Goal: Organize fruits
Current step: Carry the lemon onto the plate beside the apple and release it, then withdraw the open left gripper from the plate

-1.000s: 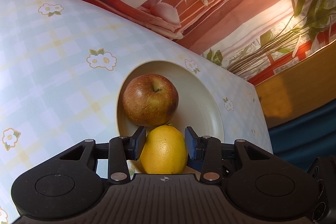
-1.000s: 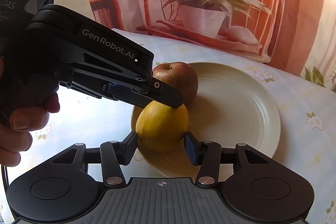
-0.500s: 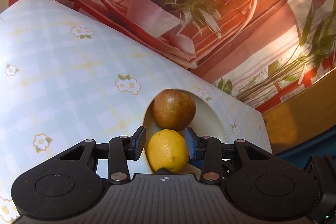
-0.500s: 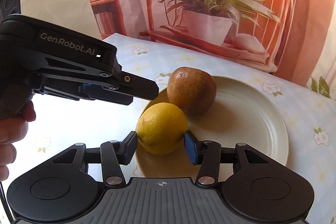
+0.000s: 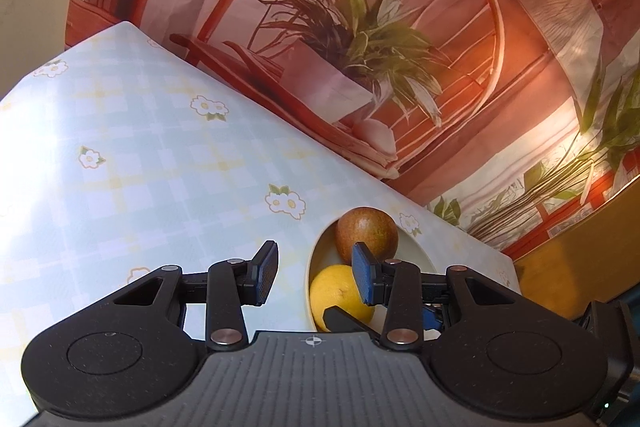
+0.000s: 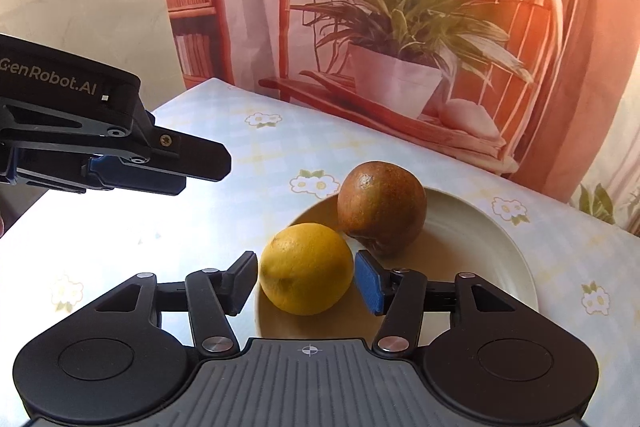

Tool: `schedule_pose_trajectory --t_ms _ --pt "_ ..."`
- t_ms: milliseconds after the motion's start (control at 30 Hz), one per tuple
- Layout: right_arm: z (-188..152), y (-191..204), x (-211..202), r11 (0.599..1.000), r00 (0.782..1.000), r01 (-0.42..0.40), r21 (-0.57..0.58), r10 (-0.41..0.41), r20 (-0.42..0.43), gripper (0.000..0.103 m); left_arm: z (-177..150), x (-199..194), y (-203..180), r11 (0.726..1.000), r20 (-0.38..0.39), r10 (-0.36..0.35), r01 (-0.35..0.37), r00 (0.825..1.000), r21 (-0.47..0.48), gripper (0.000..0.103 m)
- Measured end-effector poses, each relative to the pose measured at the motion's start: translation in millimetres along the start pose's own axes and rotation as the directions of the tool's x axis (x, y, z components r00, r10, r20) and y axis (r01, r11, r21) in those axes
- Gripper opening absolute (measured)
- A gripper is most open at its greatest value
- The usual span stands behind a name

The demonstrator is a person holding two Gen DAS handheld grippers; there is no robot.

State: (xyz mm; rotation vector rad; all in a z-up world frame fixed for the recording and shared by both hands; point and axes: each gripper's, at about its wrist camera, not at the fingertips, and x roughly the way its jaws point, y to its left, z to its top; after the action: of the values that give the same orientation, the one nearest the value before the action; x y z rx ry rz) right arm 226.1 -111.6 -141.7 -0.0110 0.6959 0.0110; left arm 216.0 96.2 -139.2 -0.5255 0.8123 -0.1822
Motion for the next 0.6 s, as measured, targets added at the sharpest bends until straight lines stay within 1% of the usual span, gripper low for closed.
schedule_pose_trajectory --t_ms 167,267,367,467,533,600 --pt "-4.4 -6.2 -19.1 1.0 0.999 0.001 0.014 -0.001 0.045 0.055 -3.7 -14.5 -3.1 0.999 0.018 0.035 -0.036 0.999 0.028 0.042" --pt "-14.8 -12.2 -37.6 1.0 0.997 0.009 0.028 -0.011 0.083 0.055 -10.9 -27.3 -4.5 0.996 0.045 0.06 -0.063 0.997 0.057 0.042" --pt "-31.7 -22.1 -59.9 0.998 0.991 0.02 0.062 -0.028 0.129 0.055 -20.6 -41.3 -5.4 0.989 0.083 0.098 -0.107 0.992 0.098 0.042" --pt "-48.8 -32.6 -80.7 0.993 0.981 0.049 0.103 -0.068 0.18 0.054 -30.7 -54.0 -6.6 0.977 0.125 0.14 -0.158 0.982 0.145 0.042" --pt "-61.5 -40.5 -96.5 0.987 0.968 0.086 0.137 -0.115 0.223 0.054 -36.9 -60.8 -9.0 0.969 0.147 0.156 -0.18 0.977 0.167 0.042" --pt "-74.2 -45.9 -110.5 0.981 0.956 0.102 0.165 -0.142 0.255 0.054 -43.8 -67.4 -13.1 0.96 0.169 0.165 -0.197 0.972 0.197 0.042"
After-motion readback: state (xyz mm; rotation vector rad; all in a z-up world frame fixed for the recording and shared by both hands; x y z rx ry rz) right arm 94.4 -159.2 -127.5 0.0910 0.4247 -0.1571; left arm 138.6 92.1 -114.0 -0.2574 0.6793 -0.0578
